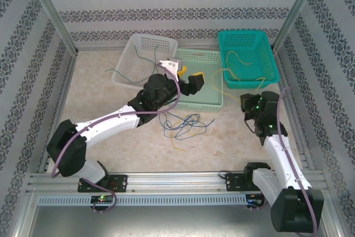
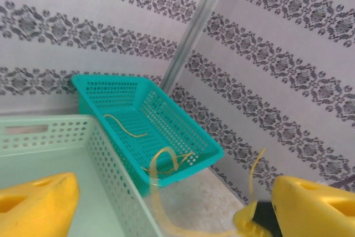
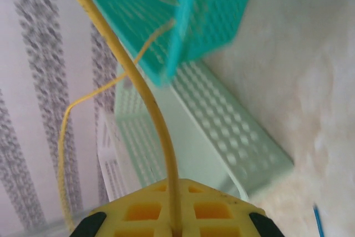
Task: Untangle the cables
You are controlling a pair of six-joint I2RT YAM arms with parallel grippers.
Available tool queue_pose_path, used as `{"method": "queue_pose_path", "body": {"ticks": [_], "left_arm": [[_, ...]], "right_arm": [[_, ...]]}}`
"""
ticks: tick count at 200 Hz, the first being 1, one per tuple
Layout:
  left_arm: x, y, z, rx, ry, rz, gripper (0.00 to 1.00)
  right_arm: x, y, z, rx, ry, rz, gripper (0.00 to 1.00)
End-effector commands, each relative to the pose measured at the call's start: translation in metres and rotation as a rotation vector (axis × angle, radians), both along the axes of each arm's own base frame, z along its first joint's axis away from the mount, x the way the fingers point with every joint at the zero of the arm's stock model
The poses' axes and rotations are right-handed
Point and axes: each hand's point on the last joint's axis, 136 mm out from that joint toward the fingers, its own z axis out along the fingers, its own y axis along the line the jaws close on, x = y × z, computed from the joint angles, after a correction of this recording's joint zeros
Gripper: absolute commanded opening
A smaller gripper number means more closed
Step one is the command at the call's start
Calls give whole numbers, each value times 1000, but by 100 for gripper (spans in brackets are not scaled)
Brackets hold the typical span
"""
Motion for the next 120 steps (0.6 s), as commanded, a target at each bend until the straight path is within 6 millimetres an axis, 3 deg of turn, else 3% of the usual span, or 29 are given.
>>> {"method": "queue_pose_path", "body": {"ticks": [1,24,50,67,86,120], "left_arm": [[-4,25,5,96,-50,75,93],[-7,41,-3,157,-49,123,96],[-9,51,-16,193,-20,145,97],[-9,56,-24,206,-5,158,97],[-8,62,-29,223,10,176,97],[-7,72,-39,250,34,204,97]], "right_arm": [[20,-29,33,-87,-76,-26,0],[43,-51,54,-178,-68,-5,0],[79,-74,59,-207,-65,10,0],[106,-78,60,-224,-53,56,0],[135,-82,49,-209,-26,93,0],[167,-87,4,-224,94,125,0]]}}
